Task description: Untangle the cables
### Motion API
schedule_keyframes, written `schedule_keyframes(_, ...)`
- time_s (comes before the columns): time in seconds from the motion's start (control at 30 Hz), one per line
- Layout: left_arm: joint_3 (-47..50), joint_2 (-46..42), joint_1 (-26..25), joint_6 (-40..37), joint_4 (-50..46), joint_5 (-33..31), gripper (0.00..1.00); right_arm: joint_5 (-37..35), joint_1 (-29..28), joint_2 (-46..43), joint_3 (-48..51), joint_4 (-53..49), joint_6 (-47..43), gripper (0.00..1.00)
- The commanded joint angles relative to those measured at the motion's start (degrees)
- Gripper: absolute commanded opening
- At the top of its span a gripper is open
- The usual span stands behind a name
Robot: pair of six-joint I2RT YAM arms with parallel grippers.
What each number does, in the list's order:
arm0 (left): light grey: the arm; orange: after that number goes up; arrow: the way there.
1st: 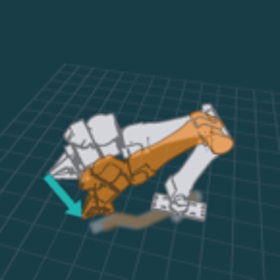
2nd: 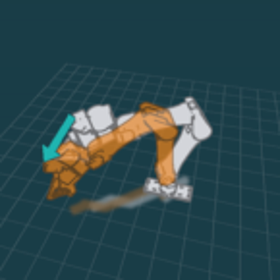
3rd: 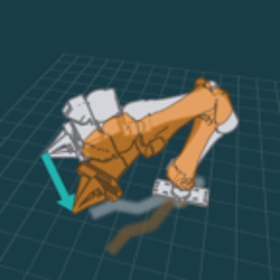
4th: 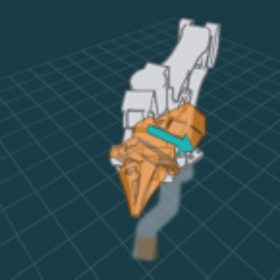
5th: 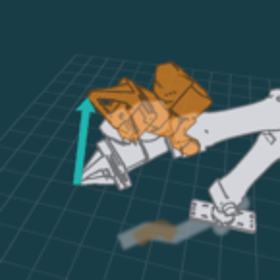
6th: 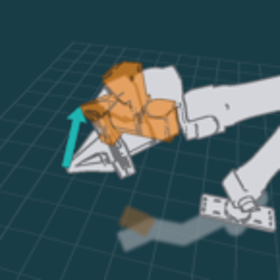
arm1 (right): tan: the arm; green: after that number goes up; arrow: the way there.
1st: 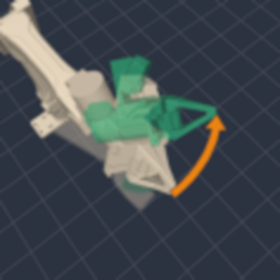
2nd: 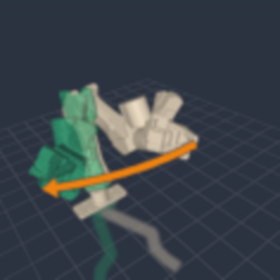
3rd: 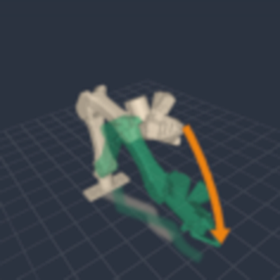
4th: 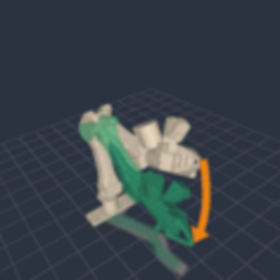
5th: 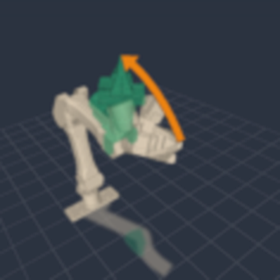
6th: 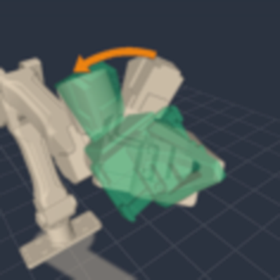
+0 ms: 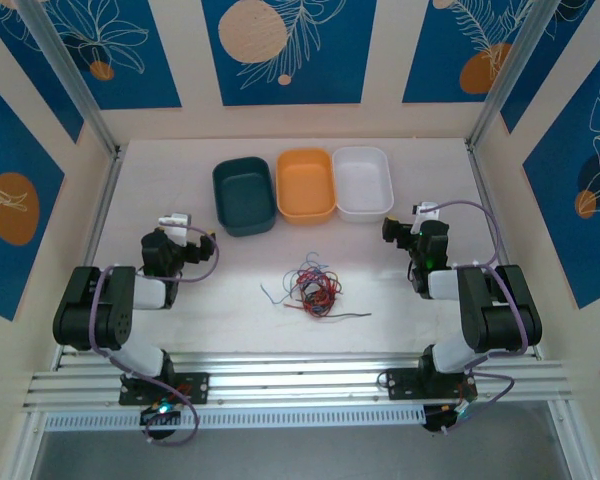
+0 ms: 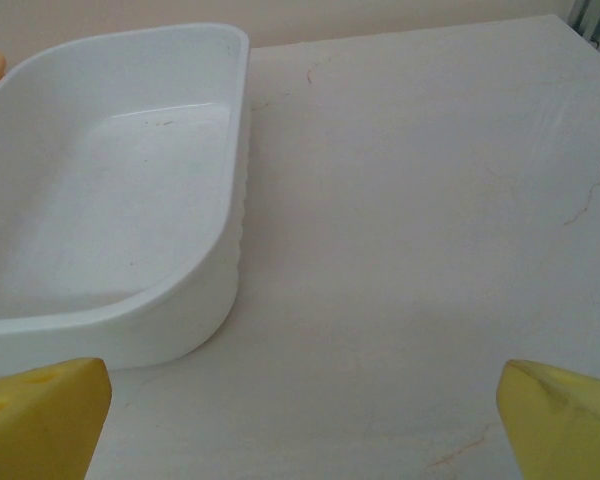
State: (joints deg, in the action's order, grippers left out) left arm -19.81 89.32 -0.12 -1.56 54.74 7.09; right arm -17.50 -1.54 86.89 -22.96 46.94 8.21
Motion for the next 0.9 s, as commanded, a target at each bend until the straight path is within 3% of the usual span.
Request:
schedule_keyframes(0.0, 1.0, -5.1, -0.1, 0.8, -0.1, -2.2, 1.0, 1.7, 0.8, -1.3, 0.4, 0.2, 1.2, 0.99)
schedule_keyframes(0.3, 1.1, -20.2, -0.2, 2.6, -11.6, -4.4, 1.0, 2.8, 0.2, -2.3, 0.4, -0.1, -0.1, 0.99)
schedule_keyframes(0.5, -0.4, -31.9, -0.2, 8.7, -22.5, -5.2, 1.0, -2.1, -1.5, -11.6, -7.5, -20.6, -1.4, 0.99)
schedule_keyframes(0.63, -5.3, -39.1, -0.3, 15.3, -36.9, -5.1, 1.0, -3.2, -1.6, -17.2, -10.7, -31.0, 0.6, 0.99)
schedule_keyframes(0.87, -11.1, -44.6, -3.1, 24.8, -51.4, 2.7, 1.0, -1.1, -3.1, -27.2, -15.3, -51.9, 12.4, 0.99)
